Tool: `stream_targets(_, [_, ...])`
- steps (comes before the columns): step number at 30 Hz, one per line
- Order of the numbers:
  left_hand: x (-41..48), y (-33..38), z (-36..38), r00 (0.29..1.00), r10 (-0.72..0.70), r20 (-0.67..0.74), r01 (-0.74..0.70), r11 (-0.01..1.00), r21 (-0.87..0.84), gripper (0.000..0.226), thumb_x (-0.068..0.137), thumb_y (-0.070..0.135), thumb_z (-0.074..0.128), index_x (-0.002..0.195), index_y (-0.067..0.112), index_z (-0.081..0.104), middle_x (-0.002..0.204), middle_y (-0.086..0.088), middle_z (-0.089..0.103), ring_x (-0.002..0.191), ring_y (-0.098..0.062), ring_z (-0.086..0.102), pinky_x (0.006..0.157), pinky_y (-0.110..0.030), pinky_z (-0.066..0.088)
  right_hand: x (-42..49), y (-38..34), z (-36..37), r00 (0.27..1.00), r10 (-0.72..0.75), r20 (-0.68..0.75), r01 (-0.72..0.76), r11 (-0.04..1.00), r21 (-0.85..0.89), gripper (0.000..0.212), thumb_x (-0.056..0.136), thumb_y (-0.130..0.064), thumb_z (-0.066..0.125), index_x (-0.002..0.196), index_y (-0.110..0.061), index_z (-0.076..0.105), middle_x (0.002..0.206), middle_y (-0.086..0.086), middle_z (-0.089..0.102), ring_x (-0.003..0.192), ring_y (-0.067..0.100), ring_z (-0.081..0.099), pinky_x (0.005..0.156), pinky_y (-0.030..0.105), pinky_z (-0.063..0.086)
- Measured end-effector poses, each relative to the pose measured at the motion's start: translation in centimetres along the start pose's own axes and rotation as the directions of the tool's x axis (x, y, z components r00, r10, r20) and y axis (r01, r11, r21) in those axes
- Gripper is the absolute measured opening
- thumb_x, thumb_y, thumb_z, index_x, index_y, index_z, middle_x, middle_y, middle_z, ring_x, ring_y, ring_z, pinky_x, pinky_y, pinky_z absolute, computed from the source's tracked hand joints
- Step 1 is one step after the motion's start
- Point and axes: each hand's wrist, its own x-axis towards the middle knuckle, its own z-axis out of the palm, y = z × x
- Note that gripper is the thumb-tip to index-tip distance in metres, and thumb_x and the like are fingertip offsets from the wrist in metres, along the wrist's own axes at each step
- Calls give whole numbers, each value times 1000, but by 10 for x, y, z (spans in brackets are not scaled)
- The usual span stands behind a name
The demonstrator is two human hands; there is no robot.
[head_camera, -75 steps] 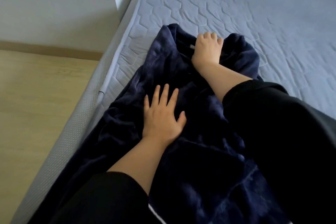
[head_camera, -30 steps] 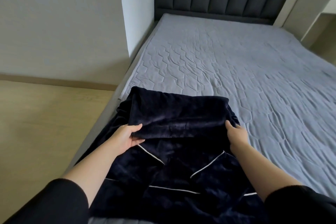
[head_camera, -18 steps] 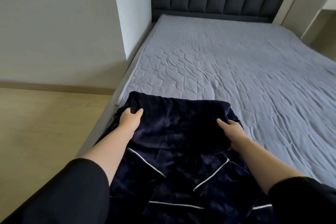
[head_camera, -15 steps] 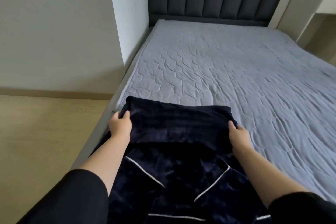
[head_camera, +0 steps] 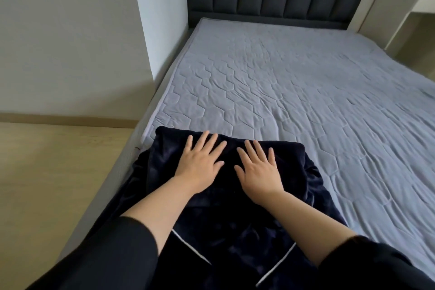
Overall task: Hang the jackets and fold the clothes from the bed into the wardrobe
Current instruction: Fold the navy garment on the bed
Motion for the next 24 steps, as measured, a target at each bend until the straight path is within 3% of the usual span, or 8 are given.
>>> stream_targets(3, [1,-25,24,969,-202,145,205,979,-9,61,97,55,11,152,31,0,161,2,-1,147,-19,-8,118,-46,-5,16,27,21,974,160,159,-158,987,-28,61,98,-53,16,153,-26,10,161,-1,2,148,17,-8,116,46,-11])
stream_targets(6, [-6,-39,41,951,-288,114,290,957,-2,65,94,56,6,153,28,1,161,1,-1,147,-17,-7,118,-43,-5,19,49,33,931,328,163,-332,943,-2,62,97,-54,14,153,-27,10,161,-3,2,147,13,-6,117,47,-10])
stream_targets(12, [3,-59,43,932,-343,120,341,939,39,72,91,65,7,153,28,2,161,3,0,147,-17,-7,117,-45,-6,26,66,41,921,324,218,-323,946,-40,69,93,-60,19,153,-30,3,161,-2,-3,147,13,-7,116,50,-10])
stream_targets(15, [17,-87,31,921,-307,241,305,951,44,72,92,68,17,152,31,0,161,6,-1,147,-20,-3,117,-50,0,42,76,31,932,219,289,-184,972,-143,77,90,-65,26,152,-31,-5,161,3,-6,147,18,-11,115,53,-8])
stream_targets(17, [24,-108,21,902,-250,351,257,966,28,75,92,66,30,152,32,-1,161,8,-2,147,-21,-1,118,-51,7,52,82,20,911,174,375,-141,983,-114,82,91,-63,35,151,-29,-10,161,3,-6,148,19,-9,115,54,-5])
stream_targets(21, [35,-135,-2,818,-130,561,216,972,-89,102,82,51,66,151,37,-8,161,4,0,146,-30,2,117,-46,14,65,93,-7,788,185,587,-188,980,-57,100,86,-53,59,150,-34,-15,161,0,-1,147,27,4,117,54,9])
stream_targets(24, [41,-138,-15,733,-155,662,277,958,-82,120,73,42,79,148,42,-13,155,-17,16,143,-33,14,113,-44,25,70,93,-23,680,285,675,-258,955,-144,109,77,-49,71,147,-46,-13,157,10,13,141,38,20,112,53,26])
